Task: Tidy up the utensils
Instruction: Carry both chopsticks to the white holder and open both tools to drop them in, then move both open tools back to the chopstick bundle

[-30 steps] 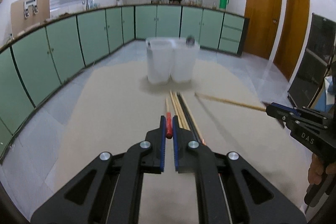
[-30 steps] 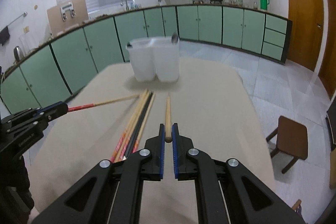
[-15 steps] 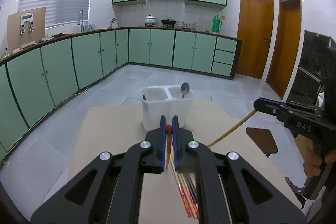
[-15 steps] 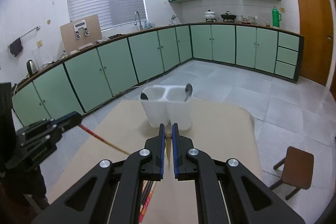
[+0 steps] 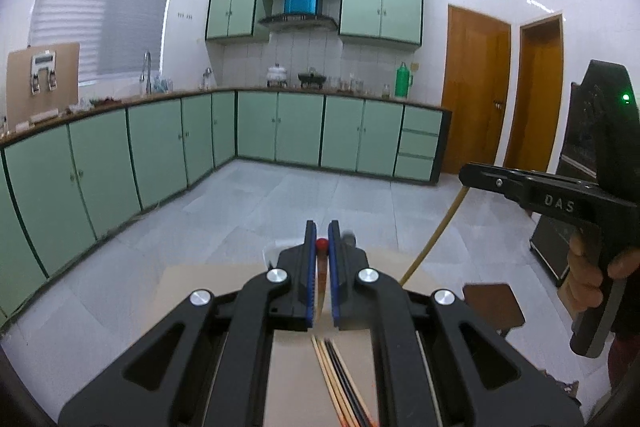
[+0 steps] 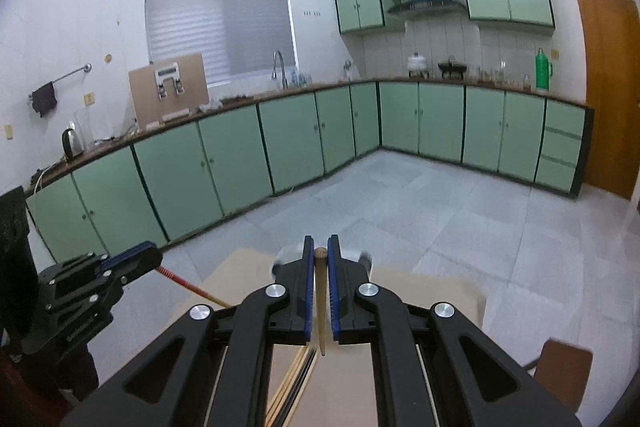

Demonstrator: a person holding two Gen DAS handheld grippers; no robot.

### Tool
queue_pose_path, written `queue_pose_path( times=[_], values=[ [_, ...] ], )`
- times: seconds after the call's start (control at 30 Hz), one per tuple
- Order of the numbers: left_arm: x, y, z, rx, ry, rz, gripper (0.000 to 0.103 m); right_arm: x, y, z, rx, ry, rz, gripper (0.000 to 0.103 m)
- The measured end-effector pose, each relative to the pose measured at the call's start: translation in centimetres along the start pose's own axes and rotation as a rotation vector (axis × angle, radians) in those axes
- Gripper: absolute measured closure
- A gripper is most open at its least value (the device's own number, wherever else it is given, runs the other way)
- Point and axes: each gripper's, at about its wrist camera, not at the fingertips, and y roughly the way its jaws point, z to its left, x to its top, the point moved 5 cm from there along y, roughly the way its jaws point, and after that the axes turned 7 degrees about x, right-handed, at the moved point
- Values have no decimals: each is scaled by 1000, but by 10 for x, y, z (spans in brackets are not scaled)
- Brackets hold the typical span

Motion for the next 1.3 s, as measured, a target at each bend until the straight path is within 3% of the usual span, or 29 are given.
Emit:
queue_pose_path(
  times=[0.17,0.33,0.67,0.97,1.07,1.3],
  values=[
    [34,15,-1,11,-6,-64,98,38,16,-8,-9,2,-54,97],
    [46,46,-5,26,4,-66,98,48,46,-15,-38,-10,-58,97],
    [21,123,2,30,11,57,98,9,123,-49,-53,59,63,97],
    [-10,152,18,27,8,159,97,-18,146,-49,-57,49,142,96],
    [-11,149,24,31,2,162,94,-19,140,-49,-61,54,138,84],
    [-6,114,31,55,-4,117,71,-23,96,-49,-89,67,74,60]
  ],
)
